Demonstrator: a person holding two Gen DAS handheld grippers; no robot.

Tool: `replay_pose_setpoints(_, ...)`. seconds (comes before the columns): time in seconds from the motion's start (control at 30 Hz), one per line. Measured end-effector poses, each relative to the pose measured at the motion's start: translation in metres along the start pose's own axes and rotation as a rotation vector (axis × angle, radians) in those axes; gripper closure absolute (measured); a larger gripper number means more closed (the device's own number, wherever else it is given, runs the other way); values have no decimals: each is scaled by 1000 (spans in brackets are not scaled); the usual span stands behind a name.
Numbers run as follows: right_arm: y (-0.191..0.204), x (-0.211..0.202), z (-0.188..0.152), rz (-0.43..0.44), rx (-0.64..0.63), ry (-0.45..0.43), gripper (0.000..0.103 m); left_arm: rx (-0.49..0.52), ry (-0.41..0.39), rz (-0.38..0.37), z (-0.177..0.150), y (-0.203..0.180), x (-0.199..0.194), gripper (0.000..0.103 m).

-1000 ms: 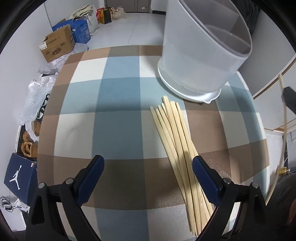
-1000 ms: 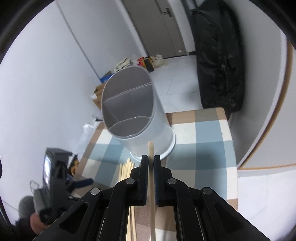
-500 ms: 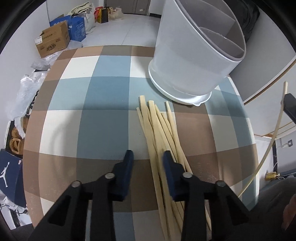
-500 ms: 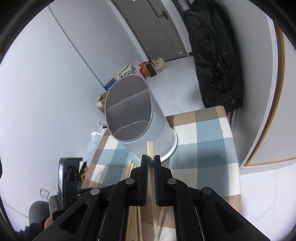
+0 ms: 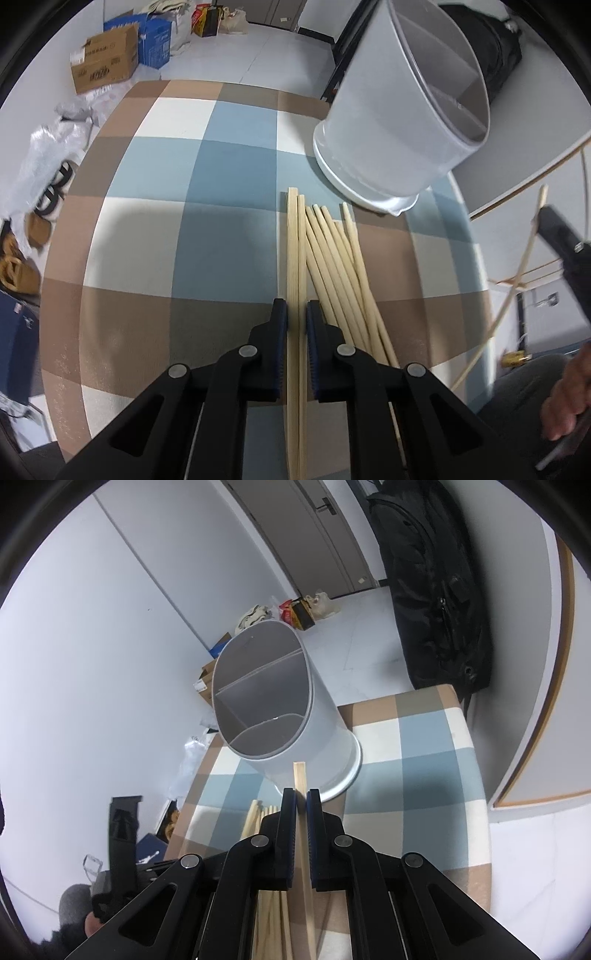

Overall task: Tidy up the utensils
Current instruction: 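Close the left tool on one chopstick while the right tool holds its chopstick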

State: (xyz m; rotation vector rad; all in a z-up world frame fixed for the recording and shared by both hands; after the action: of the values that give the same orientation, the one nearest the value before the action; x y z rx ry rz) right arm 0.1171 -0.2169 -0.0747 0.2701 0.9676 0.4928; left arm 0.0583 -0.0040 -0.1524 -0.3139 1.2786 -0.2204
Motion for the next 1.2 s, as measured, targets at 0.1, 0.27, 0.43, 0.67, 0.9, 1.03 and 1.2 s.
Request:
replay_pose_setpoints(0.1, 1, 3, 0, -2, 0, 6, 98, -47, 10, -29, 2, 10, -1, 96)
replay_pose_setpoints(0.27, 4, 9, -1, -3, -7, 16, 98, -86, 29, 21, 1, 26, 1, 96)
replay_pose_setpoints(0.43, 7, 16, -1, -1, -10, 27, 98, -67, 52, 34, 2, 26, 0, 93)
replay_pose_setpoints(0.67, 13, 23, -1, 1, -25, 33, 98, -27, 15, 169, 11, 28, 0, 76)
replay_pose_setpoints(0.9, 12, 26, -1, 7, -18, 42, 98, 48, 1, 228, 12, 18, 3, 74)
replay_pose_setpoints(1.03, 11, 25, 0, 14, -12, 42, 98, 46, 2, 225, 15, 20, 2, 74)
replay_pose_setpoints(1.2, 11, 24, 1, 17, -10, 38, 98, 100, 1, 287, 19, 13, 9, 74)
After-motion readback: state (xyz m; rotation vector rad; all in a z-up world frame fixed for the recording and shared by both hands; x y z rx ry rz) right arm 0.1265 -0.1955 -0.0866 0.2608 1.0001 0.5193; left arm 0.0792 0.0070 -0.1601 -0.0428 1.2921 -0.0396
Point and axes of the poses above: each gripper's, at about its wrist camera, not at the fingertips, and x roughly the way its jaws point, y to its left, z to its top, the point moved 4 cm from there along x, roughly the way its jaws point, and after that the axes turned 4 degrees about y, right-handed, at the moved point
